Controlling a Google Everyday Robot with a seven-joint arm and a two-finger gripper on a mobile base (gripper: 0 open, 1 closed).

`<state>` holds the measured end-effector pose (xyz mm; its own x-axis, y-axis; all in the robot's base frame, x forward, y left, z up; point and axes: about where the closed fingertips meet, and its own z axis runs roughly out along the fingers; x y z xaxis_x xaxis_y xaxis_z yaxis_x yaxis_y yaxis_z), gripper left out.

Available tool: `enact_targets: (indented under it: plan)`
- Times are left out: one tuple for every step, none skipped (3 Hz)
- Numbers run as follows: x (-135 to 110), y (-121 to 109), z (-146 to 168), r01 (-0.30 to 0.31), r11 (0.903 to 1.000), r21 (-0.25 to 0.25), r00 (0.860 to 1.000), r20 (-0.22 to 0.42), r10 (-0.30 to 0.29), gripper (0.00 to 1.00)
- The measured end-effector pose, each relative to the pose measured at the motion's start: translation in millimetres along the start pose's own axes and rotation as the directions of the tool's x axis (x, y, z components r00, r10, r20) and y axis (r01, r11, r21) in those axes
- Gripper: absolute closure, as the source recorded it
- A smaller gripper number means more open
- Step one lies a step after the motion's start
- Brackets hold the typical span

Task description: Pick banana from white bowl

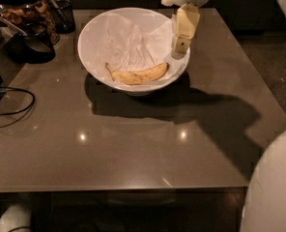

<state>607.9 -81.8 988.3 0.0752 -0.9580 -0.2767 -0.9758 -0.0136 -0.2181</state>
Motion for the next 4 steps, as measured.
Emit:
enact_targets:
  plan:
    - [-13,-6,12,0.020,0.9997,-0.015,1.000,-0.006,-0.020,0.00]
    - [-21,-8,24,0.029,0.9992,-0.026,0.999,-0.027,-0.030,0.16]
    - [-19,-8,37,0.017,0.9992,-0.037,0.998,-0.060,-0.019,0.14]
    - [-18,-7,46,0.013,0.9988,-0.048,0.997,-0.082,-0.017,0.15]
